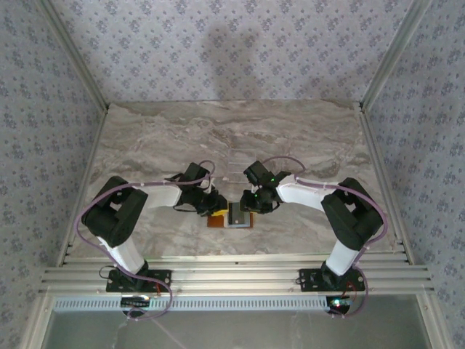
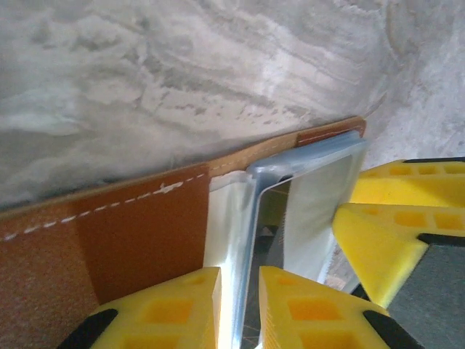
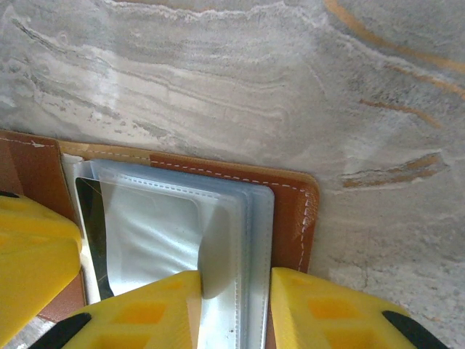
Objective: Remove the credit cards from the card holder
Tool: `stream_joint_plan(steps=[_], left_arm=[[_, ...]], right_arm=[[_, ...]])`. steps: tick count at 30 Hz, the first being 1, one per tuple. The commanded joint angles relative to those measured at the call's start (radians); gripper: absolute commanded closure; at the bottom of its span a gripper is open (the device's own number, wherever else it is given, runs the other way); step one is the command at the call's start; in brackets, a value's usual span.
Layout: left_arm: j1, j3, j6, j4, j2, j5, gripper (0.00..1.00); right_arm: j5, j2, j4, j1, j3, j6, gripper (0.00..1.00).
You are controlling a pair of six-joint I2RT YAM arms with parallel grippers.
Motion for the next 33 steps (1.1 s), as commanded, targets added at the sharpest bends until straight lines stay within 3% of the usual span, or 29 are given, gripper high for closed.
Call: stream_joint_plan(steps=[1,33], left_arm=[[0.007,-0.011,-0.026,0.076,0.002,0.050,0.78],[0.016,0.009,-0.004,0.078,0.089,0.087,0.76]], right_arm=[[0.015,0.020,-0.047,-0.001,-0.014,-0.002,0.69],[0.010,0.025,-0.053,0.006,0.001,-0.005,0.69]])
